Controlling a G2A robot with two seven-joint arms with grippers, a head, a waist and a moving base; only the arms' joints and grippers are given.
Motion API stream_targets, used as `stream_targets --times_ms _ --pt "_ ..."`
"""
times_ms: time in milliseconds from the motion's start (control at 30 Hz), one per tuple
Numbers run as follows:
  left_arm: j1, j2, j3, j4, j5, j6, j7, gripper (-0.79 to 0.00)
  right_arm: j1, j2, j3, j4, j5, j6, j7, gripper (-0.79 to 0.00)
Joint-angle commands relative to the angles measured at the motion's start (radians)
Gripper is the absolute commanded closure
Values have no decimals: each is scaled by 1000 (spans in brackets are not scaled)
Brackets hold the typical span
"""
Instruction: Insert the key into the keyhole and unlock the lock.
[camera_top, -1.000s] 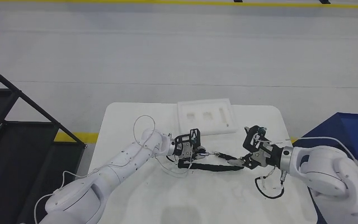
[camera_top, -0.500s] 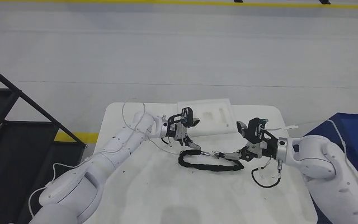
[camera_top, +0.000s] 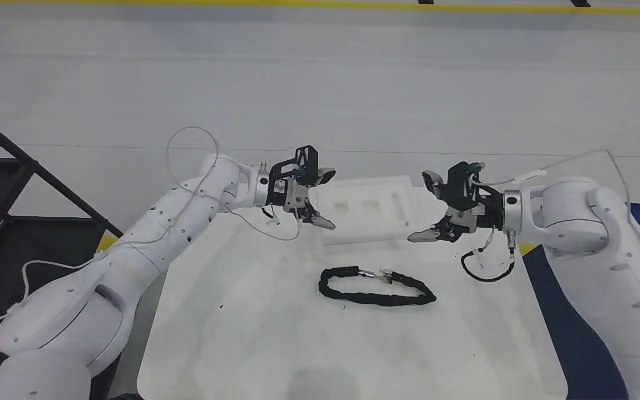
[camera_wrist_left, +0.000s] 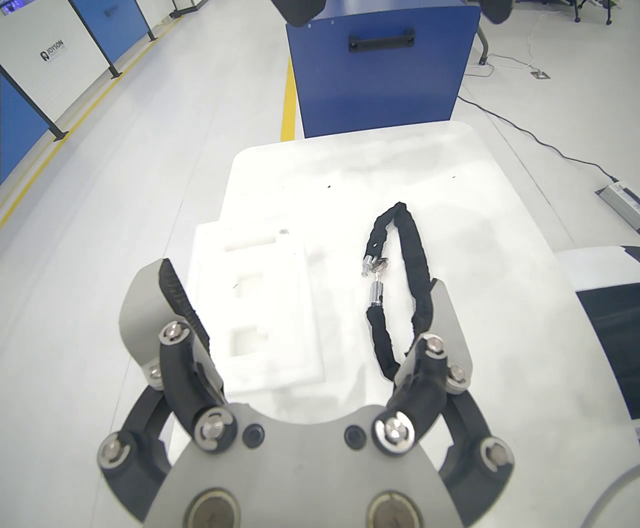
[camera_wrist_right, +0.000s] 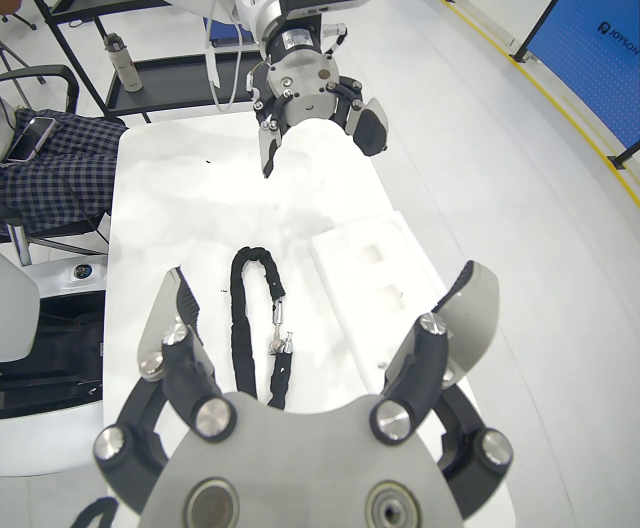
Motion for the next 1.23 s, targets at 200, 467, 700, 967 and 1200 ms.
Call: stream_targets --times_ms 200,467,700,967,1200 --pt "-143 84 125 -45 -185 0 -39 -785 132 15 -28 50 102 0 64 -785" --pt "-236 125 211 -59 -312 0 -66 -785 198 32 -51 96 153 0 64 -785" --pt "-236 125 211 -59 -312 0 -66 -785 198 32 -51 96 153 0 64 -785" --pt "-236 125 211 -59 -312 0 -66 -785 198 32 -51 96 153 0 64 -785" --pt "-236 125 211 -59 -312 0 -66 -785 198 32 -51 96 153 0 64 -785"
